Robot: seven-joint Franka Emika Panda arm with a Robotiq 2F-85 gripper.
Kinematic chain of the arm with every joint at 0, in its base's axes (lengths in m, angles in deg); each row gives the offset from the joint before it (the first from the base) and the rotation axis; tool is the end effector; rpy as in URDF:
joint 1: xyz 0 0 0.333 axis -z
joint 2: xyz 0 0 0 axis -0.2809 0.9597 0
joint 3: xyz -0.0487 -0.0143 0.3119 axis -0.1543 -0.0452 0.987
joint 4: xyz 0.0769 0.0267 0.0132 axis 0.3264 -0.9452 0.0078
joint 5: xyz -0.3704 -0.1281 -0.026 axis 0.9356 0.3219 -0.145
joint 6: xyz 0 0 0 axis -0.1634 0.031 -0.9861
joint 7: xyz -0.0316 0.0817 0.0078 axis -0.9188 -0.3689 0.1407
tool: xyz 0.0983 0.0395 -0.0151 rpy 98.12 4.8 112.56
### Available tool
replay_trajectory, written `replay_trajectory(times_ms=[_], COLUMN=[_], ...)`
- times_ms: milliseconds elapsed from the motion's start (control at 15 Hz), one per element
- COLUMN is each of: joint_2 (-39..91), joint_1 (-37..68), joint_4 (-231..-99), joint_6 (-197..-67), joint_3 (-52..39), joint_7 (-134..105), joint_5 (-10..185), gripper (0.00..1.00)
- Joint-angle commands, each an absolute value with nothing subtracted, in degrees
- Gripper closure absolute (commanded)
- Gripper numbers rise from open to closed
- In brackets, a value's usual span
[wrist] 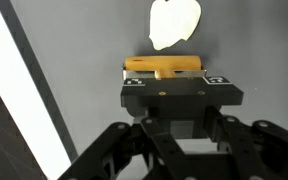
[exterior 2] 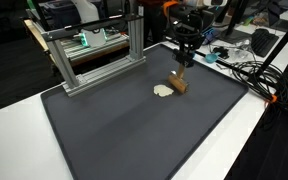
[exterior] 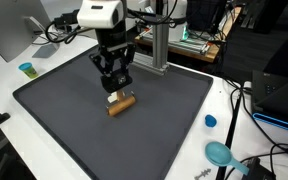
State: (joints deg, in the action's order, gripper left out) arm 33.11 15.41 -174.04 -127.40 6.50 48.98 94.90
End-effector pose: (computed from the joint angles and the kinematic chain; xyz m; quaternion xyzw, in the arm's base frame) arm 0.6525 0.1034 0.3369 0.7953 0.6034 0.0261 0.0527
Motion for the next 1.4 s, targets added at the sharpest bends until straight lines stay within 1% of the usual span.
replay_trajectory(times_ms=[0, 267, 600, 867, 1200, 1333], joint_2=[27.8, 30.2, 34.8, 37.5, 40.1, 37.5], joint_1=[13.4, 12.7, 11.7, 11.4, 10.9, 12.6], joint_4=[-176.2, -173.2, -171.7, -170.2, -166.2, -166.8], joint_6=[-126.0, -121.2, -120.4, -119.3, -110.5, -109.0], joint_3=[4.5, 3.7, 1.7, 2.5, 1.1, 1.0], joint_7=[44.7, 42.1, 35.3, 33.9, 30.4, 29.0], joint_5=[97.9, 99.8, 105.3, 105.0, 105.8, 104.0], gripper=[0.79, 0.79, 0.79, 0.79, 0.79, 0.79])
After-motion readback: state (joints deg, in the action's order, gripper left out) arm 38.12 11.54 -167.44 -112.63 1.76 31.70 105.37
